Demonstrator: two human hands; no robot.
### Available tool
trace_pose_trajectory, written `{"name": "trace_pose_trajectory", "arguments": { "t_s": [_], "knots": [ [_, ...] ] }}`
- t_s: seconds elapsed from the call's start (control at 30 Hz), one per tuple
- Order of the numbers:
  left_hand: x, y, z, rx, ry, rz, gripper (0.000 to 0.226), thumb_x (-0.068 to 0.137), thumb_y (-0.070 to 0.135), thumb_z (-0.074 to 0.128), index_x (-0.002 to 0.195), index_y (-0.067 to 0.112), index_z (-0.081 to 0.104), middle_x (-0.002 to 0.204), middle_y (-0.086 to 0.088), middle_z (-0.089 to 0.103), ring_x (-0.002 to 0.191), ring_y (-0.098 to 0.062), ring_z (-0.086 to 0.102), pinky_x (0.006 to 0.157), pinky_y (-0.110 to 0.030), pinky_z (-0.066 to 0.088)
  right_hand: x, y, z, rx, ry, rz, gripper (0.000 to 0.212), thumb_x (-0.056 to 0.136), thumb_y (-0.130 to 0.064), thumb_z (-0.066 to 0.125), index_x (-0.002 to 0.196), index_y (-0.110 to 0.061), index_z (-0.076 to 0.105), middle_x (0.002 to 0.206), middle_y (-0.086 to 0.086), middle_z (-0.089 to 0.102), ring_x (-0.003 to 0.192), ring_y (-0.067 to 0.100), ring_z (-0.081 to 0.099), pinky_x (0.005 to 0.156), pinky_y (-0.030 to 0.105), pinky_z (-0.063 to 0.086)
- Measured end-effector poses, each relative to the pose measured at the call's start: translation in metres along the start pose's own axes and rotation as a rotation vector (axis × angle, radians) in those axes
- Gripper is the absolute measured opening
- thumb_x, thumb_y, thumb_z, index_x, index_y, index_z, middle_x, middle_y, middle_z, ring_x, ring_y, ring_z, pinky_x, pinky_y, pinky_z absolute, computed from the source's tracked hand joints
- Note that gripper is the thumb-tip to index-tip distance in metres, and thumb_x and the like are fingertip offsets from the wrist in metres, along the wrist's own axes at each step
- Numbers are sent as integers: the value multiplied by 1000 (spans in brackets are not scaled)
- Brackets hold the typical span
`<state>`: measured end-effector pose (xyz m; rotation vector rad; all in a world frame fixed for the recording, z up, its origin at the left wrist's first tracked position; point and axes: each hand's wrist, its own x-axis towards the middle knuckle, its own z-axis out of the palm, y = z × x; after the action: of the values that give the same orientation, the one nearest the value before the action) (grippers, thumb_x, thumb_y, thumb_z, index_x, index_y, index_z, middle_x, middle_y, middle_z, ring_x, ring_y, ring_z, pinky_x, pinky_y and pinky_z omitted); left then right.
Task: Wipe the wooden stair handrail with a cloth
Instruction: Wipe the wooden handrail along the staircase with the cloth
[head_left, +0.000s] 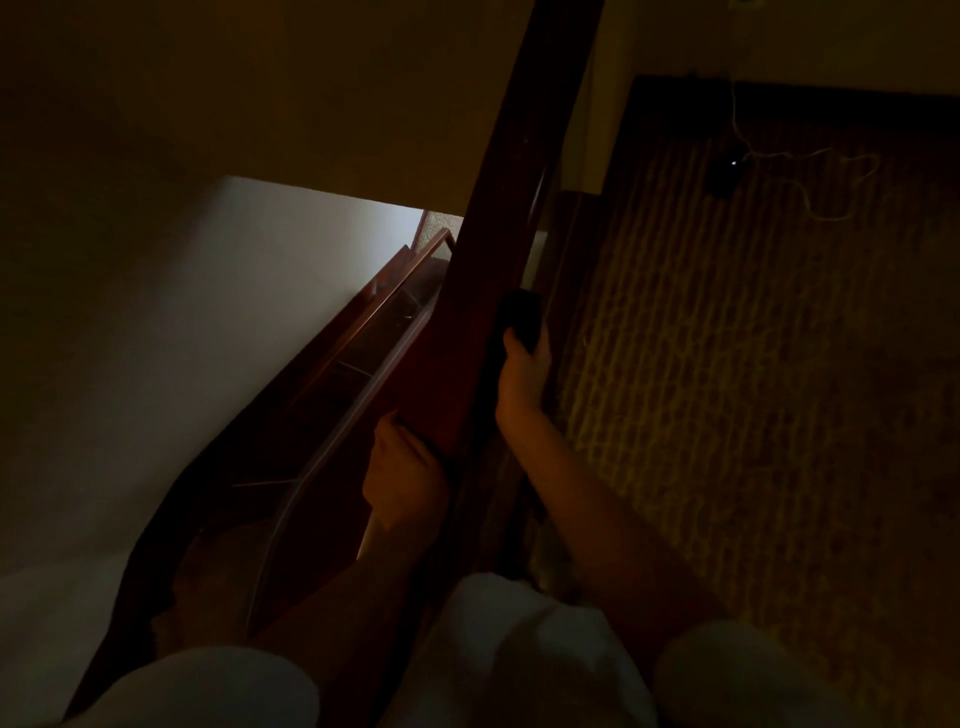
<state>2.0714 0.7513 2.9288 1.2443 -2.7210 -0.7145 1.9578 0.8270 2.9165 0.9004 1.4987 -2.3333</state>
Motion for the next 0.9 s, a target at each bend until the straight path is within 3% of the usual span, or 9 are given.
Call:
{"name": "trace_pose_trajectory", "arguments": {
  "t_s": [0.1,0.27,0.37,0.5,0.63,0.73,0.8,0.83,0.9],
  "knots": [
    [0,0,2,28,0,20,40,102,20,33,132,0,51,121,-21,62,108,-37,61,88,-42,45,-24,21,-17,-136,-5,36,52,100,-14,52,148,-18,36,149,5,42,137,22,40,99,25,35],
    [9,-5,3,70,-86,1,43,101,23,36,137,1,45,129,-20,58,114,-36,59,93,-43,43,-62,56,-33,-245,-33,23,46,100,-14,53,141,-29,39,134,-11,44,137,21,41,109,32,34],
    [5,0,3,57,-19,36,32,99,7,46,127,-6,54,115,-25,64,100,-41,65,84,-37,43,-14,14,-2,-228,52,-73,50,101,-11,49,149,-18,34,151,3,39,140,23,38,114,36,34],
    [7,1,-3,48,-85,0,36,102,21,39,133,7,50,124,-14,62,108,-32,63,89,-38,43,57,-52,31,-497,24,-384,55,98,-7,52,150,-11,33,156,10,33,144,24,31,113,28,31],
    [6,1,-7,33,-106,22,37,103,24,36,136,11,47,125,-8,60,109,-26,62,87,-32,38,55,-50,27,-1208,-402,-778,67,88,-5,65,148,-17,38,158,9,29,147,31,22,117,42,24],
    [8,1,-7,57,-123,-6,38,104,25,38,138,11,46,131,-7,57,114,-23,60,89,-29,39,11,-16,2,-1343,-852,-889,72,80,-1,68,146,-14,43,152,11,39,144,31,30,116,43,26],
    [8,1,-7,75,-156,-27,40,103,26,38,139,10,44,134,-8,54,117,-22,58,95,-31,41,-1,-7,-14,-1368,-1111,-976,75,75,3,68,145,-11,44,151,10,42,144,24,27,120,34,14],
    [8,1,-7,86,-176,-27,40,103,26,38,139,10,44,135,-9,54,117,-22,57,97,-32,41,6,-15,-15,-1397,-1164,-988,77,76,3,69,147,-14,41,153,8,40,145,20,22,120,29,8],
    [9,-1,-7,87,-193,-30,40,102,26,38,138,10,44,131,-9,56,113,-22,59,95,-32,44,40,-37,-1,-1450,-1001,-946,78,81,1,68,149,-23,37,158,3,29,147,20,17,119,33,15]
  ]
}}
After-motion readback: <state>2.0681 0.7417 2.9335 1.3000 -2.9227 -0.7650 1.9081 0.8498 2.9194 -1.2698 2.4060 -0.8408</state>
